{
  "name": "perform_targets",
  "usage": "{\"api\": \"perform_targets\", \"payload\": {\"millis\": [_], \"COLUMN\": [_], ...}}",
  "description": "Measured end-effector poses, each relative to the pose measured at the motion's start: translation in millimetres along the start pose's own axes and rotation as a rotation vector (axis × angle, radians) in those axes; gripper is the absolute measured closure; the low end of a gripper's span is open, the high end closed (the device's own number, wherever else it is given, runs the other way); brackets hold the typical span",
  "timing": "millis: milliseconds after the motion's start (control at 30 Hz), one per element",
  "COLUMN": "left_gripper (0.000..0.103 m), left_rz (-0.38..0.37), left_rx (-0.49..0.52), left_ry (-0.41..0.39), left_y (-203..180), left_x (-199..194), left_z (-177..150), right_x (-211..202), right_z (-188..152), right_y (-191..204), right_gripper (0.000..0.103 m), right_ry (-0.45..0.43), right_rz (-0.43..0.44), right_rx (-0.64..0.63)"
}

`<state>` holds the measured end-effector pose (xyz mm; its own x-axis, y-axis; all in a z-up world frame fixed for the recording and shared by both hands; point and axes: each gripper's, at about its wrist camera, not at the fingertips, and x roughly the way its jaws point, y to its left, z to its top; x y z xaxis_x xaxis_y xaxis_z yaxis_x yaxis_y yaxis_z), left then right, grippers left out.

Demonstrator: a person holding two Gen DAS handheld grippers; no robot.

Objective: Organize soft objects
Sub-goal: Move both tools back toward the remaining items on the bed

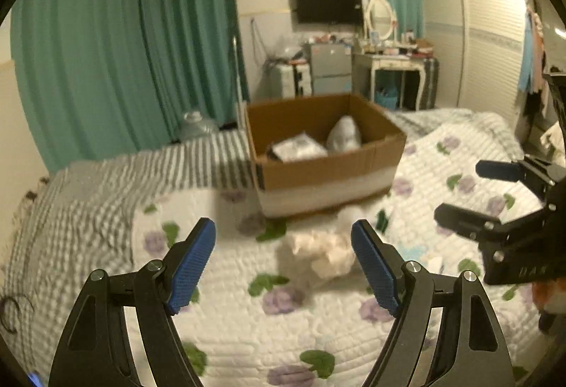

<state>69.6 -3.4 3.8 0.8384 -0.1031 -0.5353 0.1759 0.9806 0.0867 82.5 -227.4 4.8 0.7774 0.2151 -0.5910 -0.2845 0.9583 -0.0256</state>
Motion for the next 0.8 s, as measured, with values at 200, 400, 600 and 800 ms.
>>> {"api": "perform_targets", "payload": {"millis": [200, 400, 600, 800], "left_gripper": [0.023, 0.023, 0.023, 0.023], "left_rz": [0.006, 0.006, -0.019, -0.017], "left_rx": [-0.041, -0.023, -0.029, -0.030], "left_ry": [0.079, 0.115, 0.164, 0.173], "left_y": [-6, -14, -13, -12], "left_x": [39, 56, 69, 70], "left_z": [-38, -56, -67, -69], "right_x": [45, 75, 93, 102], "right_z": [-35, -57, -63, -65], "right_y": [1, -1, -6, -4], "right_gripper": [0.006, 0.006, 0.006, 0.018], "right_ry": [0.108, 0.200, 0.246, 0.284], "right_rz": [0.021, -0.010, -0.013, -0.011], "right_rx": [0.016, 0.038, 0.075, 0.072]}}
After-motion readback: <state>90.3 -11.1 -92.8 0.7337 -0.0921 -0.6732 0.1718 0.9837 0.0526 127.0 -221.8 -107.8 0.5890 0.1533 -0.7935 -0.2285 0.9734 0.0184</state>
